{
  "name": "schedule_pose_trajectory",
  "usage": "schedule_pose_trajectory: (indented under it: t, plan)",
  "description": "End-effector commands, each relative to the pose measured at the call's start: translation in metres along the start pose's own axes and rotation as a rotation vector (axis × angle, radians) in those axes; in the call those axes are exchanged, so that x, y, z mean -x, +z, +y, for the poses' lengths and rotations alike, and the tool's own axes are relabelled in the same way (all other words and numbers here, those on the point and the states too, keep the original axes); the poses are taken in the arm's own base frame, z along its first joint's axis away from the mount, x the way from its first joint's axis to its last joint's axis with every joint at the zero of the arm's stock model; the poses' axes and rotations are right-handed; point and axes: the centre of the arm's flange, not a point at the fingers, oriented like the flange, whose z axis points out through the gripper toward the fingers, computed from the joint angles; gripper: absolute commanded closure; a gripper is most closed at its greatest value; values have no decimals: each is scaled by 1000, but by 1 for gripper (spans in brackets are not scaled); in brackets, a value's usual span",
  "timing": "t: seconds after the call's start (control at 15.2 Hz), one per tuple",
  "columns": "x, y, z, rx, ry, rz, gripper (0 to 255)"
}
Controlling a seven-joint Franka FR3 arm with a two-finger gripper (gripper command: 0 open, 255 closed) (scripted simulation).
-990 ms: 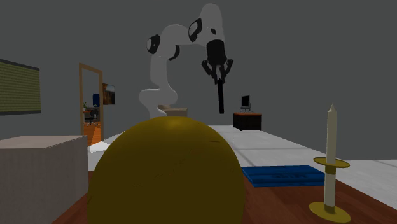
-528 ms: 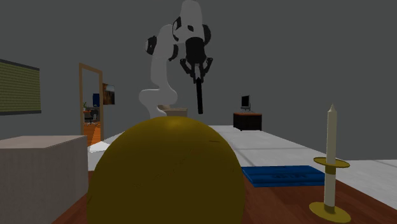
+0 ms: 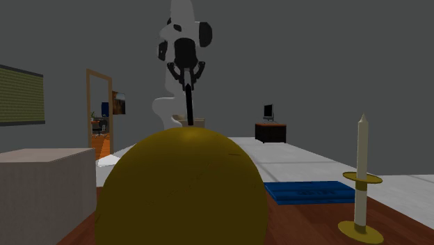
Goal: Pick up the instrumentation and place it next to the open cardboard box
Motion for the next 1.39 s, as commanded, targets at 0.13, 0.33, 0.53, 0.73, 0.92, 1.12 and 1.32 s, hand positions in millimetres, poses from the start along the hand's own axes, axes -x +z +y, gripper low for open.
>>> schedule_pose_trajectory:
  t: [0.13,0.33,0.53,0.73,0.92,1.12,1.32]
  plan:
    - [-8,-2,54,0,-2,0,255]
    - [-14,-4,93,0,-2,0,255]
    - [-19,-5,132,0,-2,0,255]
    - [-25,-7,171,0,-2,0,255]
    - [-31,-9,210,0,-2,0,255]
    - [-37,-11,249,0,-2,0,255]
    - [-43,-12,288,0,-2,0,255]
